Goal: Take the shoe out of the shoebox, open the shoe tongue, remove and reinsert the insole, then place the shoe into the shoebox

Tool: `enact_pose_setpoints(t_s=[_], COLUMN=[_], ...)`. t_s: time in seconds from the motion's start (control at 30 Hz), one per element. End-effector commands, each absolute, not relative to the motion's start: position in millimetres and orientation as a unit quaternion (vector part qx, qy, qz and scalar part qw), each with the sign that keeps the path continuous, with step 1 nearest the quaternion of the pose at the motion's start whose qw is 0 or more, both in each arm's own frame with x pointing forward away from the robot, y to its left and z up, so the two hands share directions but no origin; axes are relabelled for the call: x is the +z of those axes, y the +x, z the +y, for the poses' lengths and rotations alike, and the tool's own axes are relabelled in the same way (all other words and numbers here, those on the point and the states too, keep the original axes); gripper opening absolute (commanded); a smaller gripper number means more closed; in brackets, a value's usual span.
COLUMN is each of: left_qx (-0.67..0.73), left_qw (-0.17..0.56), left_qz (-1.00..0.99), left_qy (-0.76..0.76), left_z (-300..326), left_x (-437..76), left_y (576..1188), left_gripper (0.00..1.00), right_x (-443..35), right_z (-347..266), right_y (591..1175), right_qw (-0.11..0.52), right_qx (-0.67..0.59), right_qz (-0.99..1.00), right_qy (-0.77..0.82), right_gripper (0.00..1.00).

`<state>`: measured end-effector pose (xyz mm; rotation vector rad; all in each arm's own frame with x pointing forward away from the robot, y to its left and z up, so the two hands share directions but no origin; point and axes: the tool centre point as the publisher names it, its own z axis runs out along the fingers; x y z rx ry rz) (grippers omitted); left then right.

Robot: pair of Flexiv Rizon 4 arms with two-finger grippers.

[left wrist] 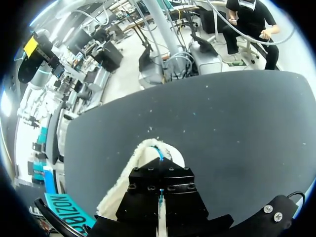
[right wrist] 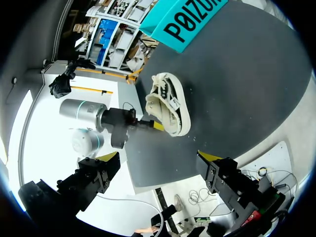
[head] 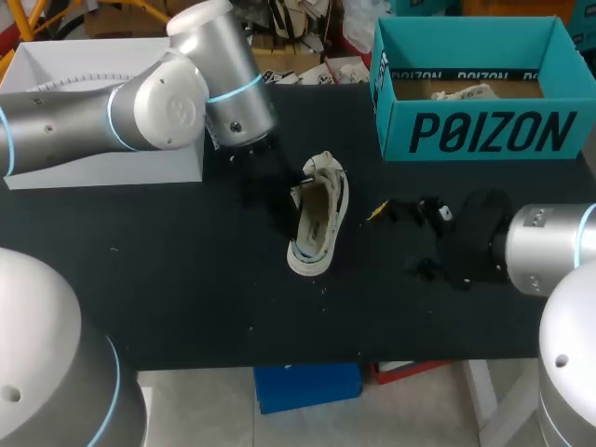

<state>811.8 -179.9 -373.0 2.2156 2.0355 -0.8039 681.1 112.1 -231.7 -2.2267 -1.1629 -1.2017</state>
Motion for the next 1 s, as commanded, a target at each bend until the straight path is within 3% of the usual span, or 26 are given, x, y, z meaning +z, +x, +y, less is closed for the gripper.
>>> enact_pose_setpoints(t_s=[0.03, 0.43, 0.7, 1.0], left_qx=[-0.255, -0.24, -0.252, -0.252], left_qw=[0.01, -0.052, -0.105, -0.044], left_qz=[0.656, 0.664, 0.648, 0.647], left_qy=[0.711, 0.706, 0.711, 0.718], left_z=[-187, -187, -175, -192], left_x=[-380, -396, -372, -375], left_y=[814, 810, 800, 807], left_gripper=[0.0, 0.0, 0.0, 0.0], right_x=[-240, -240, -240, -240], right_z=[116, 116, 116, 116], right_y=[675, 675, 675, 675], right_qw=[0.167, 0.167, 0.167, 0.167], right_qx=[-0.449, -0.449, -0.449, -0.449], right_qz=[-0.39, -0.39, -0.39, -0.39], right_qy=[-0.787, -0.787, -0.787, -0.787], right_gripper=[1.0, 1.0, 1.0, 1.0])
